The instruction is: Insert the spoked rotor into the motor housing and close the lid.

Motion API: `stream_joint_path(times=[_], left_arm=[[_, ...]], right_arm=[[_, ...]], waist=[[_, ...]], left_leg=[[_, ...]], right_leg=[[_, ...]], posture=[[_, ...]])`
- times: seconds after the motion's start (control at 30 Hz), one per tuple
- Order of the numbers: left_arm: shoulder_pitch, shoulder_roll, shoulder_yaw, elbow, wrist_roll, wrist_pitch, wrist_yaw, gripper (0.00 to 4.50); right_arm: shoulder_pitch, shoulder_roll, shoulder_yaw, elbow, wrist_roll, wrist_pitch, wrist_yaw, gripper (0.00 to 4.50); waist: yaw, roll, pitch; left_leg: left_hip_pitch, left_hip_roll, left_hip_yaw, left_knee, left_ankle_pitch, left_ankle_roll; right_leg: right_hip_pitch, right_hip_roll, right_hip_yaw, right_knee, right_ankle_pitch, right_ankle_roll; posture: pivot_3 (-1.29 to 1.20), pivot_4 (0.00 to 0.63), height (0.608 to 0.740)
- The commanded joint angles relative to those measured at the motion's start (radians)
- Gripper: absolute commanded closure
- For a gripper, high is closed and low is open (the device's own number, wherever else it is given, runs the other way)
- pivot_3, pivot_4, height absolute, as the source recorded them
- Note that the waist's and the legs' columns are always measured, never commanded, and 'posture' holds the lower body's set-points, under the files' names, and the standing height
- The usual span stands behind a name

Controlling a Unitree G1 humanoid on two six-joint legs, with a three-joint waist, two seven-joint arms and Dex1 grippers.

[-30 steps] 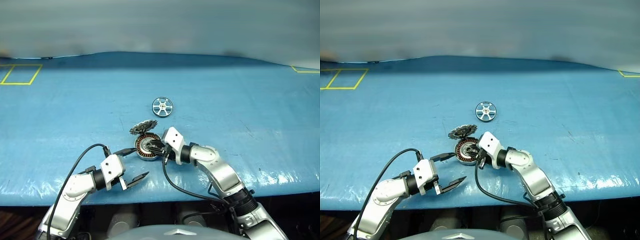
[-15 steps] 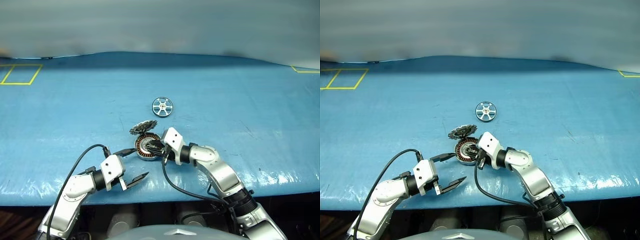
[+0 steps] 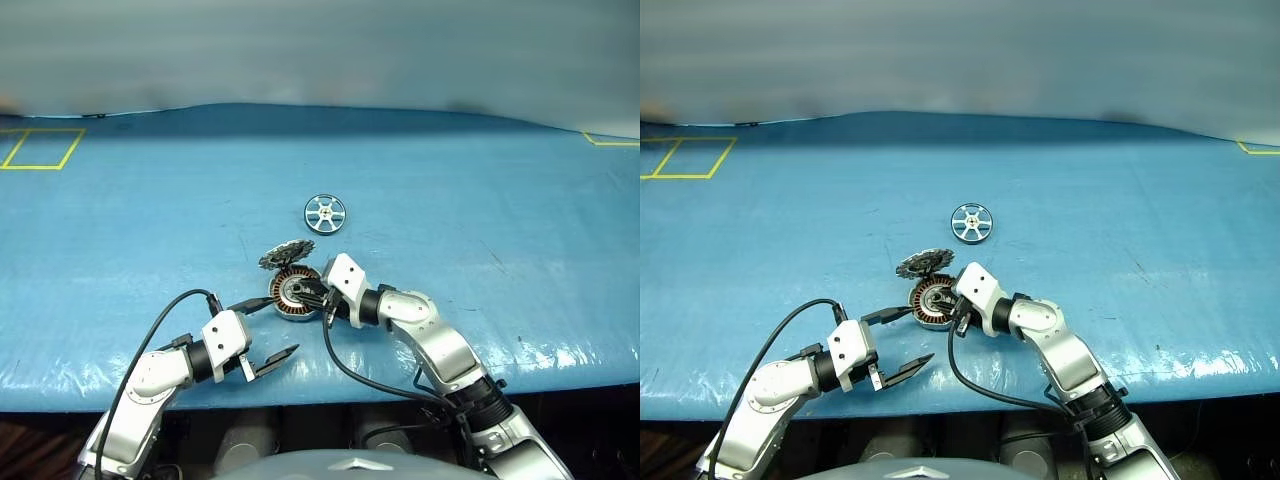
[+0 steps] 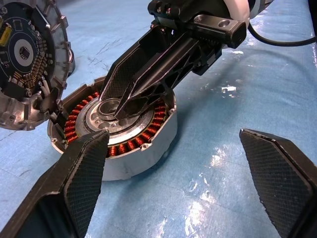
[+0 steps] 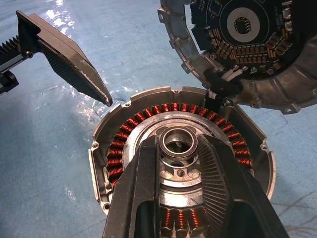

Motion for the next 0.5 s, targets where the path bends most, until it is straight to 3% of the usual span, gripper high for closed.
stream_joint_path(times=[0.03,0.5], left_arm=[[0.002,-0.005,-0.007,0.002,0.006,-0.02,0.003,0.0],[0.001,-0.008,-0.011,0.022,0.012,-0.038,0.007,0.0]], right_arm=[[-0.015,0.005,-0.008,-0.014,0.008,-0.013,0.007,3.75],[-0.012,0.009,-0.004,-0.016,0.005,-0.029,0.018,3.75]], waist=[[0.0,0.0,0.0],[0.0,0.0,0.0]], left_leg=[[0.0,0.0,0.0,0.0,0.0,0.0],[0.0,0.0,0.0,0.0,0.0,0.0]], right_leg=[[0.0,0.0,0.0,0.0,0.0,0.0],[0.0,0.001,0.0,0.0,0.0,0.0]], posture=[[0.0,0.15,0.74],[0.0,0.15,0.74]])
